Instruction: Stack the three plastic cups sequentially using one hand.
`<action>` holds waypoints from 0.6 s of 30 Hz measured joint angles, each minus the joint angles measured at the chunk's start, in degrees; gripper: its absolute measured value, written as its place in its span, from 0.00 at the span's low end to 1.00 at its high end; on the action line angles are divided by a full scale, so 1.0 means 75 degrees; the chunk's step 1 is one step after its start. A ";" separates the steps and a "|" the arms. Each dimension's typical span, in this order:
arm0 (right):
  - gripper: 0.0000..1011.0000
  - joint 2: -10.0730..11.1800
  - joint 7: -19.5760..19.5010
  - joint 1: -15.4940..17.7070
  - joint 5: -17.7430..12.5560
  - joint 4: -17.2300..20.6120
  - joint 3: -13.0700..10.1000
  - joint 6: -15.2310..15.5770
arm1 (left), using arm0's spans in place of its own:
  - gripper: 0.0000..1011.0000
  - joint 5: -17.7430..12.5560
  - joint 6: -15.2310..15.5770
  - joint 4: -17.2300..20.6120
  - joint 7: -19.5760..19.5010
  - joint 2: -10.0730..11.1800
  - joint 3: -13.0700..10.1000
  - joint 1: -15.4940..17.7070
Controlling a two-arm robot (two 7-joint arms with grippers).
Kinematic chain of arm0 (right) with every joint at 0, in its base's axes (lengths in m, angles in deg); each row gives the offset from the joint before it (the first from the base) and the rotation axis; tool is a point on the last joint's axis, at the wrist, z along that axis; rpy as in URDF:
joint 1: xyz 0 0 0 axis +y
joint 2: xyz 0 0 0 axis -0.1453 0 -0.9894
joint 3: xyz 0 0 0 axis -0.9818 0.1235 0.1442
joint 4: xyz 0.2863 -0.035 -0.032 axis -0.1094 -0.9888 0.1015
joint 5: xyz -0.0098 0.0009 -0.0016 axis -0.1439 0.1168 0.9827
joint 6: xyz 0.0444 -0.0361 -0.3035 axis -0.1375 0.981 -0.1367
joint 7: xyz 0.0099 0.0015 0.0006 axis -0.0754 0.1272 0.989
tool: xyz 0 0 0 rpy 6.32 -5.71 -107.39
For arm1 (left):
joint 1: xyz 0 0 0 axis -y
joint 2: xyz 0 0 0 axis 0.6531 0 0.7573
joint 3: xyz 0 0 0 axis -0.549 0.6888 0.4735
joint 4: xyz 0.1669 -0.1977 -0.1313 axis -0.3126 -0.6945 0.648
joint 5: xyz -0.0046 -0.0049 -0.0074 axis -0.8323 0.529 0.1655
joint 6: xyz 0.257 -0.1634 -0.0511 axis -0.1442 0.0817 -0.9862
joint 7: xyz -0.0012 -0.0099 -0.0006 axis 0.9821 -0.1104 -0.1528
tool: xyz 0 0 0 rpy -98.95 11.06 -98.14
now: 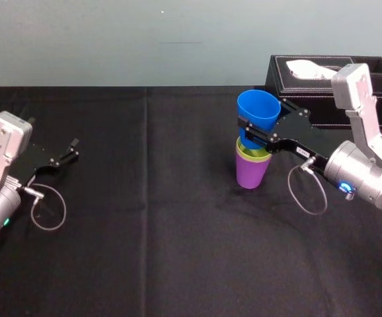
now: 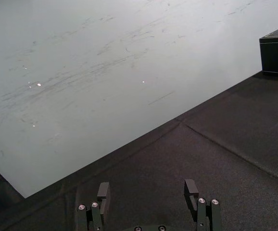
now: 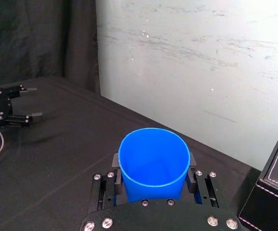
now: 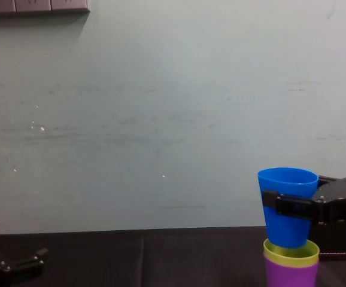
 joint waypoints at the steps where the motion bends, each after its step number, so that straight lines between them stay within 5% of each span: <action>1: 0.72 -0.0007 -0.0001 -0.0013 0.0004 -0.0041 0.0012 -0.0008 | 1.00 0.0000 0.0000 0.0001 0.0000 0.0000 0.0000 0.0000; 18: 0.72 -0.0114 -0.0031 -0.0107 0.0141 -0.0497 0.0130 -0.0105 | 1.00 0.0000 0.0000 0.0001 0.0000 0.0000 0.0000 0.0000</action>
